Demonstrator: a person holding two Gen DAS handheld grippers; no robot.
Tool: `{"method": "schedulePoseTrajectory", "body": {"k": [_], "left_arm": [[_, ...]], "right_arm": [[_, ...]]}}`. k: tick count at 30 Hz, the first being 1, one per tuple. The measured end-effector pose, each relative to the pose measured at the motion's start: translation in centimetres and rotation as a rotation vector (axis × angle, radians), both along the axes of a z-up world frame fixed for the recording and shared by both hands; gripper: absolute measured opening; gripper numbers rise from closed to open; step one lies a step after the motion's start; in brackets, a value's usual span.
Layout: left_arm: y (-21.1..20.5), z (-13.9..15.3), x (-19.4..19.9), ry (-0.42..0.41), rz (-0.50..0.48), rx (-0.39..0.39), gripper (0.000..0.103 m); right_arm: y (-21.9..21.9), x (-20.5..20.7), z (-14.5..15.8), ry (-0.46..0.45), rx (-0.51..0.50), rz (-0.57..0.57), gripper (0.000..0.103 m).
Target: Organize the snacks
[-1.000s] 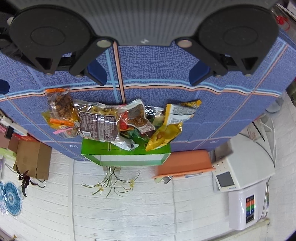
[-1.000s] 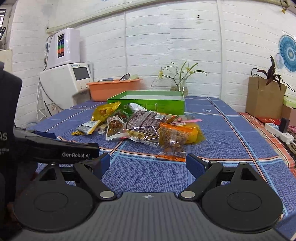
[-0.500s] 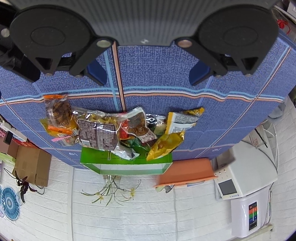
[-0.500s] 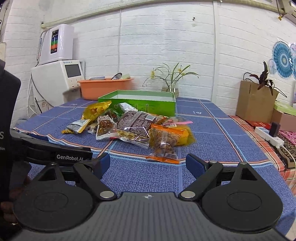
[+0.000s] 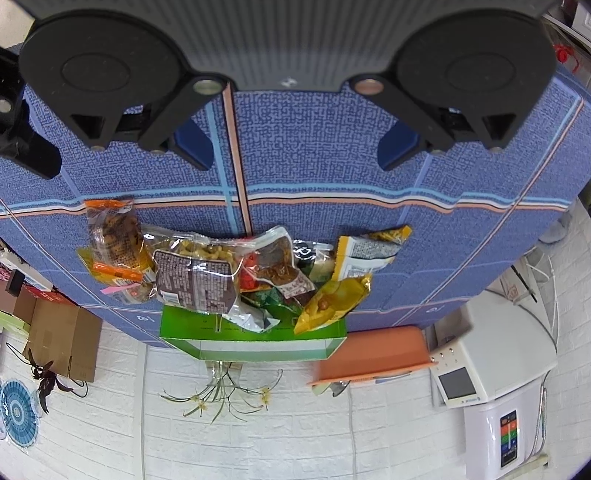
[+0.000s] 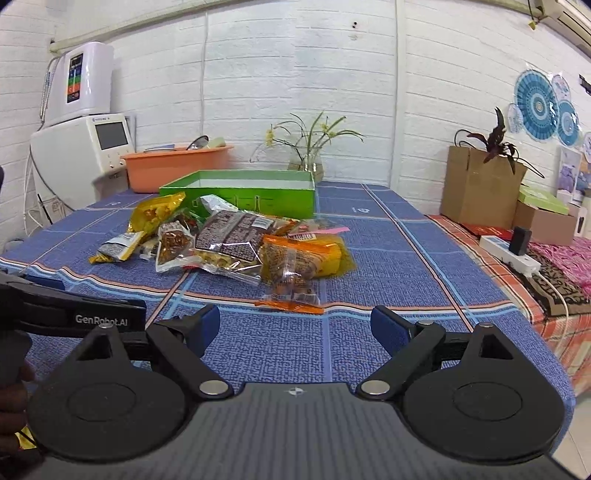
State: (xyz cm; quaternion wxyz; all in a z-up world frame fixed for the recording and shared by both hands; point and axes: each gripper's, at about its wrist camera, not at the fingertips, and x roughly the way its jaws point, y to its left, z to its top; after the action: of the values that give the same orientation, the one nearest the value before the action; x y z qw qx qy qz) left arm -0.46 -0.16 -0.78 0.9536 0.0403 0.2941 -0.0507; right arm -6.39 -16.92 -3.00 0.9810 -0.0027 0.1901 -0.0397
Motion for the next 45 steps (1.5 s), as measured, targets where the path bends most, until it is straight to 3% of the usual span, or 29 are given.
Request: {"method": "schedulePoseTrajectory", "body": {"k": [22,28,40,45], "left_arm": [[-0.3,-0.1,0.0,0.005,-0.008,-0.001,0.091],[-0.3,-0.1,-0.1,0.001,-0.012,0.003,0.091],[0.3,0.0,0.3,0.002,-0.036,-0.068,0.091],[0.2,-0.2,0.5,0.007,-0.034,-0.056,0.091]], "right_arm": [[0.1,0.2,-0.3,0.017,0.017,0.008,0.103],[-0.5,0.8,-0.7,0.058,0.075,0.020,0.103],[0.0,1.2,-0.8,0.060,0.063,0.037,0.103],[0.0,1.4,-0.7,0.058,0.065,0.039,0.103]]}}
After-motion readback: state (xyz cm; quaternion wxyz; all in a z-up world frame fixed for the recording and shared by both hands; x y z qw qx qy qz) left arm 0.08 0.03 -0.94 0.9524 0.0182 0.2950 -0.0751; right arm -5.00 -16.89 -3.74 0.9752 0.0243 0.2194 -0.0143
